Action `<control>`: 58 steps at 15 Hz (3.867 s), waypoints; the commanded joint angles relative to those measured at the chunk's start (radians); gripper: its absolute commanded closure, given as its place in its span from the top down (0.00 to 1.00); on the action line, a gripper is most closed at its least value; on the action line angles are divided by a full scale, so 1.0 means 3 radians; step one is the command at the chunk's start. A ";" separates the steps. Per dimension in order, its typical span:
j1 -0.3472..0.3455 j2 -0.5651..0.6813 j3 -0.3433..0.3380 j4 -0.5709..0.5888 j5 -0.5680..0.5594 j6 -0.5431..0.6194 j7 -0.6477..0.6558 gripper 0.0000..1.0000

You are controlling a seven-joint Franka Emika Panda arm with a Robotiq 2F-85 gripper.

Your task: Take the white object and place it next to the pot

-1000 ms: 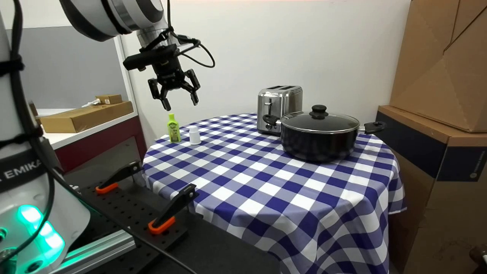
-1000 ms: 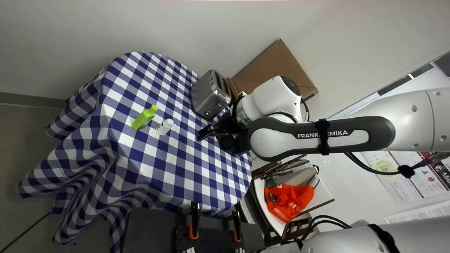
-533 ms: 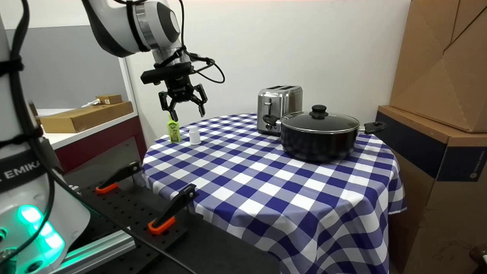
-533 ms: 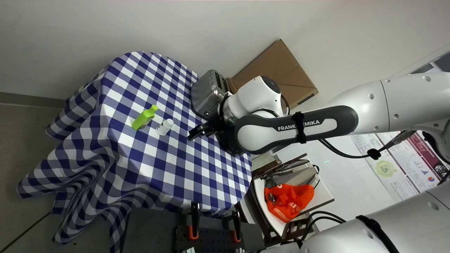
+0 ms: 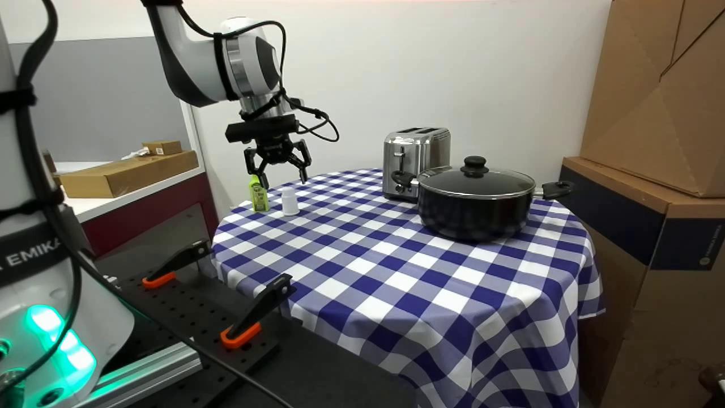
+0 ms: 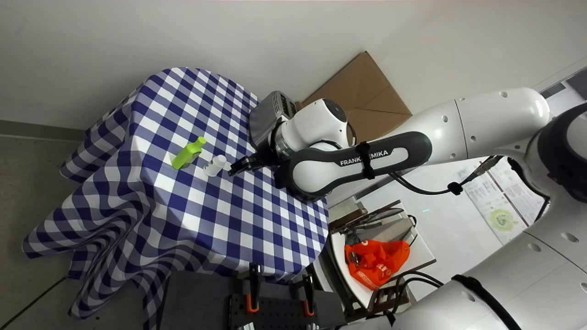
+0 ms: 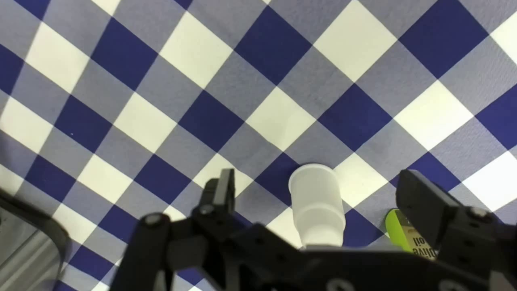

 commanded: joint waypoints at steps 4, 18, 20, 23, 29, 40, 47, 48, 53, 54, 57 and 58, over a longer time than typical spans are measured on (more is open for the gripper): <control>0.0205 0.0323 -0.0171 0.0277 -0.0141 0.0347 0.0177 1.00; 0.0850 0.0679 -0.0749 0.0570 -0.0294 0.0568 0.0401 0.60; 0.0878 0.0707 -0.0743 0.0581 -0.0291 0.0565 0.0405 0.45; 0.0883 0.0705 -0.0717 0.0555 -0.0275 0.0570 0.0392 0.20; 0.0331 0.0337 -0.0112 0.0235 0.0517 0.0593 -0.0092 0.16; -0.0901 -0.0803 -0.0077 0.0029 0.1777 0.0314 -0.0566 0.16; -0.1337 -0.1188 -0.1091 -0.0054 0.1401 -0.0077 -0.0330 0.16; -0.1441 -0.1174 -0.1168 -0.0044 0.1287 -0.0102 -0.0272 0.16; -0.1700 -0.0912 -0.1351 -0.0027 0.0901 -0.0076 -0.0026 0.16; -0.1700 -0.0851 -0.1349 -0.0034 0.0853 -0.0042 0.0021 0.16; -0.1607 -0.0656 -0.1311 0.0018 0.0644 -0.0049 0.0270 0.16; -0.1570 -0.0584 -0.1307 0.0040 0.0569 -0.0061 0.0357 0.16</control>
